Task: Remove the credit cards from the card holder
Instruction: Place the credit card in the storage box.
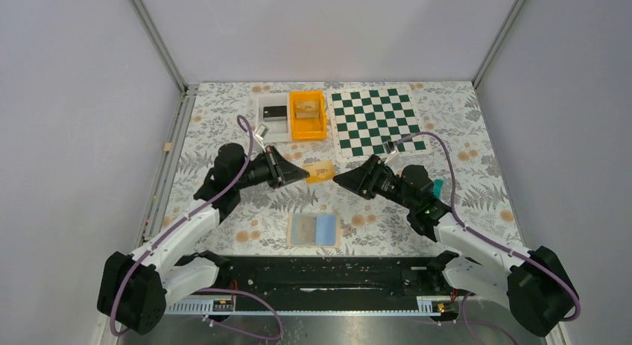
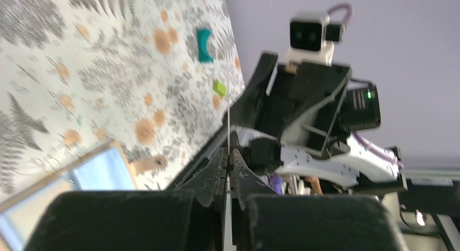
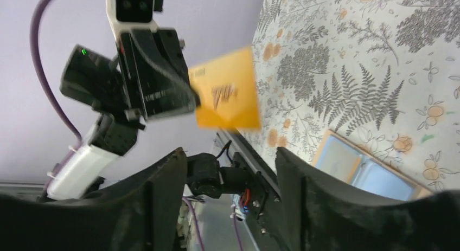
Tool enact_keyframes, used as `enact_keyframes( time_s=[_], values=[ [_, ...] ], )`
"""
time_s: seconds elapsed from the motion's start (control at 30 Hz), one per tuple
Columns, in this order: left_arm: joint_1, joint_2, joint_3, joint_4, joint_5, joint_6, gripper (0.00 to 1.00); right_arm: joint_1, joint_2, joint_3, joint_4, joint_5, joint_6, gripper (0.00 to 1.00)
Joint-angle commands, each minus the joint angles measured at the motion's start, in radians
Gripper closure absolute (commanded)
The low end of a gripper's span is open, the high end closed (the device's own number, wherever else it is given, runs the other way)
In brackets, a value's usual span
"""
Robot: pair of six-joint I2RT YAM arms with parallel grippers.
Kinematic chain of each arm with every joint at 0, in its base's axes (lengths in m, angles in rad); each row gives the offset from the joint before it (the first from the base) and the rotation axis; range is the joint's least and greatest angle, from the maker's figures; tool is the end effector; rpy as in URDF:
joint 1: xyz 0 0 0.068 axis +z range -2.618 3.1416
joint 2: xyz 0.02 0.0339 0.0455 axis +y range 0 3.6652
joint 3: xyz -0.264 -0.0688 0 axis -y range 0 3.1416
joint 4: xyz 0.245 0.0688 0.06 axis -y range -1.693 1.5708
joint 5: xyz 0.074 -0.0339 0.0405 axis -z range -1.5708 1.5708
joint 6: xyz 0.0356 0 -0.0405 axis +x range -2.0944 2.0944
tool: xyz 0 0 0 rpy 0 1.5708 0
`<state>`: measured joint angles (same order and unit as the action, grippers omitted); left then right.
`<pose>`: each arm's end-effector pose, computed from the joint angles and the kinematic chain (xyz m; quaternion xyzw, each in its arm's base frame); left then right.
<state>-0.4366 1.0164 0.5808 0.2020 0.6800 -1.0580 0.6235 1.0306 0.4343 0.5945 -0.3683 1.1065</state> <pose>0.1966 -0.1164 0.2654 -0.0293 0.7676 -0.5891 0.2508 0.1775 0.1434 0.2518 0.0408 0.7065 0.6127 0.3519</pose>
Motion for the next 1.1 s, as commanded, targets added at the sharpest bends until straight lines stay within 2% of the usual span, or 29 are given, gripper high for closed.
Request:
enact_keyframes(
  time_s=[0.0,0.03,0.07,0.13,0.2,0.27,0.33,0.4,0.73,0.93,1.07],
  values=[
    [0.091,0.055,0.158,-0.127,-0.03,0.154,1.0,0.001,-0.089,0.027,-0.078,0.025,-0.097,0.14],
    [0.115,0.082,0.194,-0.155,-0.022,0.185,1.0,0.0,-0.108,0.031,-0.126,0.027,-0.122,0.02],
    [0.14,0.114,0.233,-0.189,-0.011,0.219,1.0,0.001,-0.124,0.038,-0.162,0.027,-0.146,0.01],
    [0.204,0.212,0.329,-0.288,0.029,0.26,1.0,0.0,-0.151,0.05,-0.233,0.023,-0.195,0.01],
    [0.26,0.303,0.402,-0.298,0.072,0.267,1.0,0.001,-0.171,0.064,-0.306,0.017,-0.242,0.01],
    [0.3,0.397,0.499,-0.366,0.044,0.325,1.0,0.001,-0.191,0.071,-0.368,0.02,-0.28,0.01],
    [0.318,0.529,0.642,-0.495,-0.046,0.422,1.0,0.0,-0.213,0.076,-0.42,0.022,-0.316,0.01],
    [0.332,0.652,0.771,-0.559,-0.06,0.464,1.0,0.001,-0.226,0.078,-0.454,0.024,-0.342,0.01],
    [0.349,1.085,1.247,-0.575,0.002,0.403,1.0,0.001,-0.186,0.123,-0.52,0.023,-0.414,0.01],
    [0.349,1.27,1.453,-0.548,0.049,0.351,1.0,0.0,-0.139,0.139,-0.53,0.033,-0.452,0.01],
    [0.349,1.368,1.535,-0.529,0.077,0.326,1.0,0.001,-0.102,0.158,-0.53,0.04,-0.468,0.01]
  ],
)
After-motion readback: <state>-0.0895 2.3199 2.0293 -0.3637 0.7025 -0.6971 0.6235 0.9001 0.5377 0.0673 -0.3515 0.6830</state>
